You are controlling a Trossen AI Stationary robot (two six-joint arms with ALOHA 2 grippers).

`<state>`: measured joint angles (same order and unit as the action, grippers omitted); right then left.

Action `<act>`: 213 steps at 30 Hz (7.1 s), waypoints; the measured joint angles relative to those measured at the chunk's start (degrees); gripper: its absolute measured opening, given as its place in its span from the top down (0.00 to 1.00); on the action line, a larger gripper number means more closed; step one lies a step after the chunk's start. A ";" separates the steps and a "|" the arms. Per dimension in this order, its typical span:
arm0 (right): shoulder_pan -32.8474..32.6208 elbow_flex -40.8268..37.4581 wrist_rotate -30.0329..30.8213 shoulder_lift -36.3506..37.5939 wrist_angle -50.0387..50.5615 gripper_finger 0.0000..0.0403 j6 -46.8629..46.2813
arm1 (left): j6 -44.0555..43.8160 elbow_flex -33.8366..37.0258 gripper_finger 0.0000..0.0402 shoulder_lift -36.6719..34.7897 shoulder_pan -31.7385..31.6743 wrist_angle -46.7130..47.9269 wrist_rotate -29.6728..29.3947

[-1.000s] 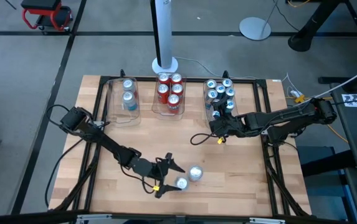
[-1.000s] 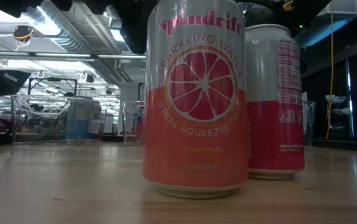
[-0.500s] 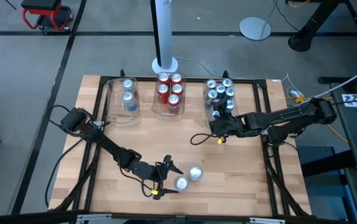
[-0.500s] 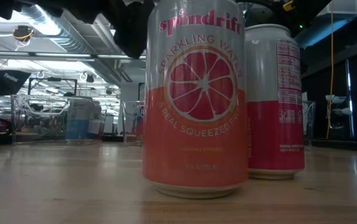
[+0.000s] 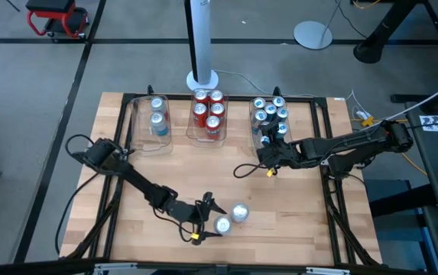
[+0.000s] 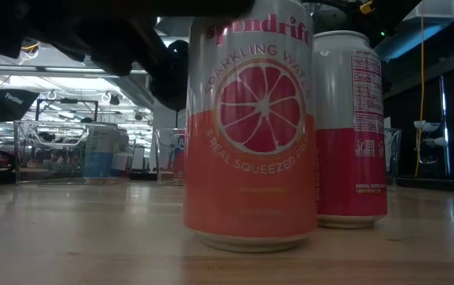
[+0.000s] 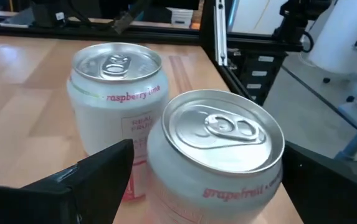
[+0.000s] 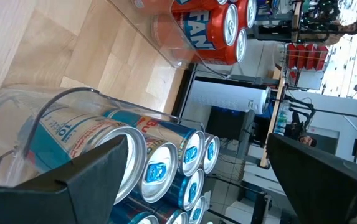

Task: Sort soda cans
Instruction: Put the orange-white soda can into the top left transparent bin, then put the pink-white soda can into the top left transparent bin

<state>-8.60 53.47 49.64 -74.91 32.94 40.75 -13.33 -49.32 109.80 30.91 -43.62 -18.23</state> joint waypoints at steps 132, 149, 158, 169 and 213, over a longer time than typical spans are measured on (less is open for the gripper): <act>0.00 0.00 0.00 0.00 -0.12 0.06 0.01 | -75.79 24.85 0.27 -35.57 -20.53 74.47 -57.58; 0.00 0.00 0.01 0.00 -0.10 0.06 0.00 | -76.20 24.90 0.01 -35.57 -20.56 74.41 -57.53; 0.00 0.00 -0.01 0.00 -0.10 0.06 0.00 | -74.77 24.87 0.01 -35.57 -20.45 74.28 -57.61; 0.00 0.00 0.01 0.00 -0.10 0.06 0.00 | -71.50 24.00 0.01 -37.56 -20.41 74.96 -55.82; 0.00 0.02 0.21 0.00 -0.06 0.06 0.02 | -6.41 13.09 0.00 -45.60 -9.82 24.54 -13.00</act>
<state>-8.60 53.49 49.84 -74.91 32.88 40.77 -19.74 -36.23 64.20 21.09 -19.08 -31.24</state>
